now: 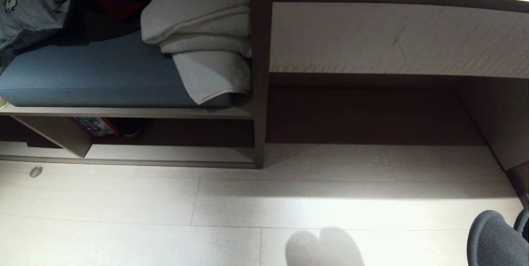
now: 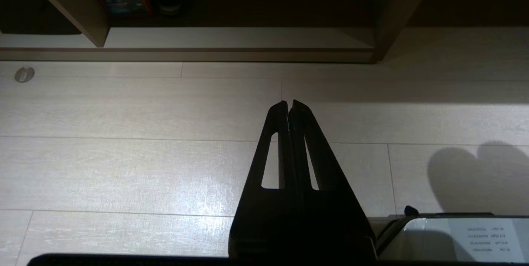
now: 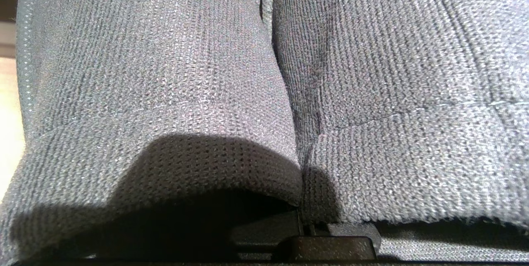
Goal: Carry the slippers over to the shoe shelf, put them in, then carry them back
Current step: Place the slippers into the shoe cabinet
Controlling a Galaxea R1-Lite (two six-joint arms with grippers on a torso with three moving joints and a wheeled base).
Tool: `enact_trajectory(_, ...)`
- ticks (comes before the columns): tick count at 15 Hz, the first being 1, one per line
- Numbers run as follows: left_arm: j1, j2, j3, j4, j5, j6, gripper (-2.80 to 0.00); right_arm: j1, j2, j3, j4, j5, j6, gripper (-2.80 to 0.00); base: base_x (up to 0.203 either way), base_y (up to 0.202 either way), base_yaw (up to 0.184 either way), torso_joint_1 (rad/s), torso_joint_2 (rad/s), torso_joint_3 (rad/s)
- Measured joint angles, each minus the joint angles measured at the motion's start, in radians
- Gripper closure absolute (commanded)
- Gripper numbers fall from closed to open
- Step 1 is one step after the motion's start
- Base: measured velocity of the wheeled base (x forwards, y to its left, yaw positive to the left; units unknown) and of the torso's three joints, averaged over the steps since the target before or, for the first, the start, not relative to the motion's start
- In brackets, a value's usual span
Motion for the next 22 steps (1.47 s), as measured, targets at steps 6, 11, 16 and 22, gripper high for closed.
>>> enact_trajectory(6, 0.0, 0.0, 0.0, 0.0, 0.0, 0.0, 0.0, 0.0, 0.0, 0.001, -0.001, 0.0, 0.0, 0.0, 0.0, 0.0, 0.0, 0.003, 0.0, 0.203)
enact_trajectory(11, 0.0, 0.0, 0.0, 0.0, 0.0, 0.0, 0.0, 0.0, 0.001, 0.0, 0.0, 0.0, 0.0, 0.0, 0.0, 0.0, 0.0, 0.002, 0.0, 0.208)
enact_trajectory(16, 0.0, 0.0, 0.0, 0.0, 0.0, 0.0, 0.0, 0.0, 0.001, 0.0, 0.0, 0.0, 0.0, 0.0, 0.0, 0.0, 0.0, 0.004, 0.01, 0.2)
enact_trajectory(22, 0.0, 0.0, 0.0, 0.0, 0.0, 0.0, 0.0, 0.0, 0.0, 0.0, 0.0, 0.0, 0.0, 0.0, 0.0, 0.0, 0.0, 0.002, 0.0, 0.206)
